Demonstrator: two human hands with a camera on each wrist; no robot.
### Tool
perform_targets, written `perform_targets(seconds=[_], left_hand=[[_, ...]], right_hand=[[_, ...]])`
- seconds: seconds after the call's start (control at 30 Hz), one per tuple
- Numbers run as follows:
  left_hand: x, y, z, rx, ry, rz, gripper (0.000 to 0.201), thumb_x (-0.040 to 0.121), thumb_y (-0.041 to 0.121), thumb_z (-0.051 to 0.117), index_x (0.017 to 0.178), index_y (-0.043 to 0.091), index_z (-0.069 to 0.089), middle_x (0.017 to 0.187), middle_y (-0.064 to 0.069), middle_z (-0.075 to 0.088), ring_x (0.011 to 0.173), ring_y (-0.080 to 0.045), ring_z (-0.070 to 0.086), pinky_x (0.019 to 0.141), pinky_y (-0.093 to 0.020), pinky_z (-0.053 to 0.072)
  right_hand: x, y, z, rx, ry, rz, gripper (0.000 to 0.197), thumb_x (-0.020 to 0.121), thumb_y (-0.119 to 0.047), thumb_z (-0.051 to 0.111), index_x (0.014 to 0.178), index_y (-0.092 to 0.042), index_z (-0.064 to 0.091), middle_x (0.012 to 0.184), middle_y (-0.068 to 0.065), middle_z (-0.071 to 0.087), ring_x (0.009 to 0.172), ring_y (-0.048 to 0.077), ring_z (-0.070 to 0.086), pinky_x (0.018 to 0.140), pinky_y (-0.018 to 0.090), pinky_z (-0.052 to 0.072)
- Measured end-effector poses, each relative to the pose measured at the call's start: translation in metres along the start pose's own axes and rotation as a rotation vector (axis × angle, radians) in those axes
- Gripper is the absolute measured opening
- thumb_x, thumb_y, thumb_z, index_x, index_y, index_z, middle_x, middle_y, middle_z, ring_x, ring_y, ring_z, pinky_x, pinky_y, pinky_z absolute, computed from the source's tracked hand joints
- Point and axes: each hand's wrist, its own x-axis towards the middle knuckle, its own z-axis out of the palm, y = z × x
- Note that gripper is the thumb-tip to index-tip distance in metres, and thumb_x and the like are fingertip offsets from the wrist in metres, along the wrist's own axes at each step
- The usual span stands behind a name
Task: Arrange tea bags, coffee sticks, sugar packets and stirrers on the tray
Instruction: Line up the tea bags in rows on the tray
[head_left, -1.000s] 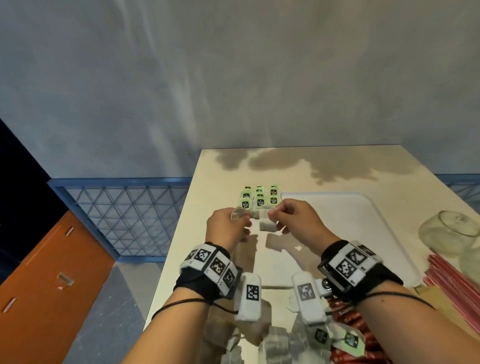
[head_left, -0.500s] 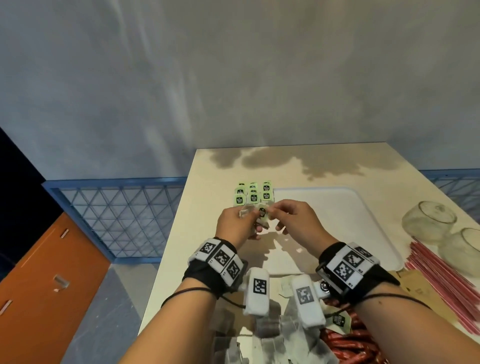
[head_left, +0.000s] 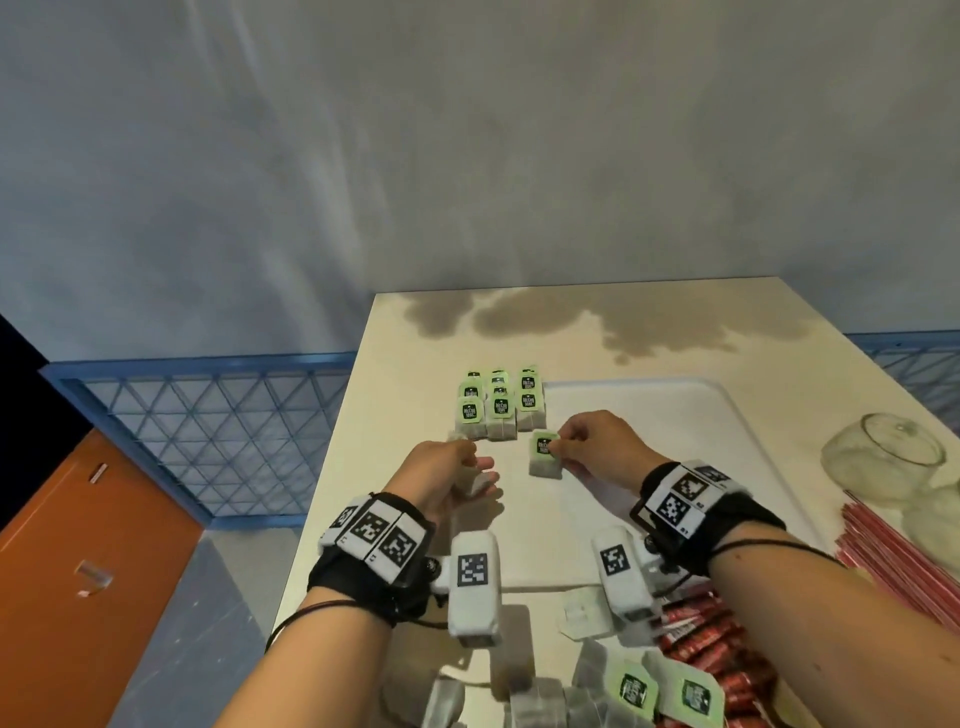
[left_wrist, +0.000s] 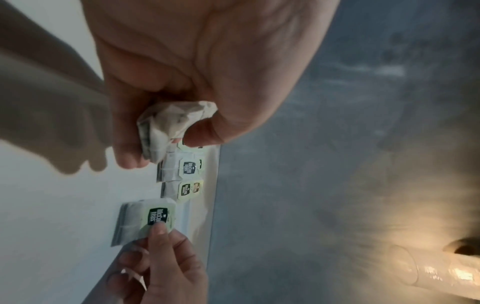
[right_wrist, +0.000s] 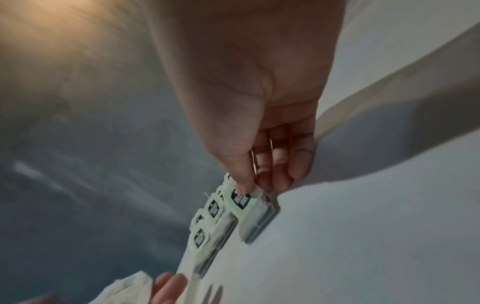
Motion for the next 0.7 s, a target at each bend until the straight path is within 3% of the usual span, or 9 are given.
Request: perform_targets(seconds=[0.1,0.2,0.27,0.37,0.43,0.53,0.63,0.7], left_hand=[[0.010,-0.003,-0.008,0.008,0.002,0.041,0.029,0.088,-0.018,0.027,0.097,-0.005,0.052,0.111,-0.028,0.057,0.099,-0.040,0.059,0.091,-0.048,0.052],[0.015,-0.006,-0.014,0.085,0.036,0.130,0.029,0.092,-0.016,0.032,0.092,0.000,0.056,0.101,-0.023,0.059,0.096,-0.035,0.058,0.091,-0.040,0.052],[0.016,-0.008,-0.017,0.132,0.054,0.191,0.029,0.095,-0.012,0.034,0.083,0.005,0.054,0.087,-0.018,0.057,0.092,-0.031,0.054,0.088,-0.035,0.049],[0.016,-0.011,-0.021,0.150,0.065,0.223,0.024,0.096,-0.008,0.042,0.086,0.008,0.057,0.092,-0.016,0.063,0.093,-0.032,0.061,0.092,-0.039,0.050],[0.015,-0.012,-0.023,0.134,0.052,0.234,0.013,0.096,-0.002,0.052,0.100,0.006,0.062,0.100,-0.015,0.069,0.093,-0.028,0.067,0.088,-0.036,0.056],[0.013,-0.013,-0.024,0.157,0.013,0.251,0.019,0.092,0.006,0.064,0.110,0.001,0.065,0.098,-0.018,0.072,0.083,-0.021,0.071,0.072,-0.025,0.058],[0.002,-0.011,-0.019,0.104,-0.069,0.210,0.018,0.095,0.002,0.058,0.111,0.001,0.067,0.103,-0.022,0.070,0.088,-0.027,0.070,0.070,-0.028,0.059],[-0.005,-0.011,-0.013,0.033,-0.122,0.164,0.021,0.096,-0.004,0.050,0.109,0.000,0.066,0.102,-0.023,0.069,0.086,-0.031,0.070,0.069,-0.033,0.061]], right_hand=[[0.021,-0.002,-0.005,-0.084,0.076,-0.054,0.010,0.087,-0.006,0.071,0.081,-0.001,0.066,0.067,-0.001,0.057,0.058,0.003,0.051,0.043,0.004,0.036],[0.039,-0.003,-0.004,-0.186,0.112,-0.074,0.012,0.086,-0.016,0.075,0.081,-0.007,0.068,0.070,-0.005,0.061,0.066,0.007,0.056,0.052,0.010,0.040],[0.048,-0.003,0.000,-0.165,0.141,-0.080,0.012,0.086,-0.014,0.075,0.082,-0.004,0.068,0.070,-0.003,0.060,0.069,0.011,0.057,0.054,0.013,0.043],[0.055,-0.005,0.006,-0.124,0.172,-0.079,0.015,0.085,-0.011,0.074,0.083,0.002,0.067,0.070,-0.001,0.059,0.071,0.015,0.058,0.060,0.021,0.052],[0.058,-0.005,0.008,-0.159,0.165,-0.072,0.016,0.085,-0.015,0.075,0.083,0.000,0.068,0.072,-0.001,0.060,0.074,0.016,0.059,0.068,0.028,0.054],[0.057,-0.004,0.007,-0.152,0.173,-0.048,0.019,0.083,-0.019,0.077,0.087,-0.003,0.067,0.075,-0.002,0.061,0.077,0.017,0.060,0.066,0.024,0.050],[0.042,-0.011,0.006,-0.063,0.228,-0.086,0.024,0.081,-0.023,0.080,0.093,-0.010,0.064,0.082,-0.001,0.062,0.072,0.009,0.057,0.055,0.011,0.043],[0.025,-0.022,0.007,0.063,0.172,-0.169,0.022,0.082,-0.024,0.079,0.097,-0.012,0.067,0.089,0.002,0.066,0.072,0.010,0.059,0.056,0.011,0.044]])
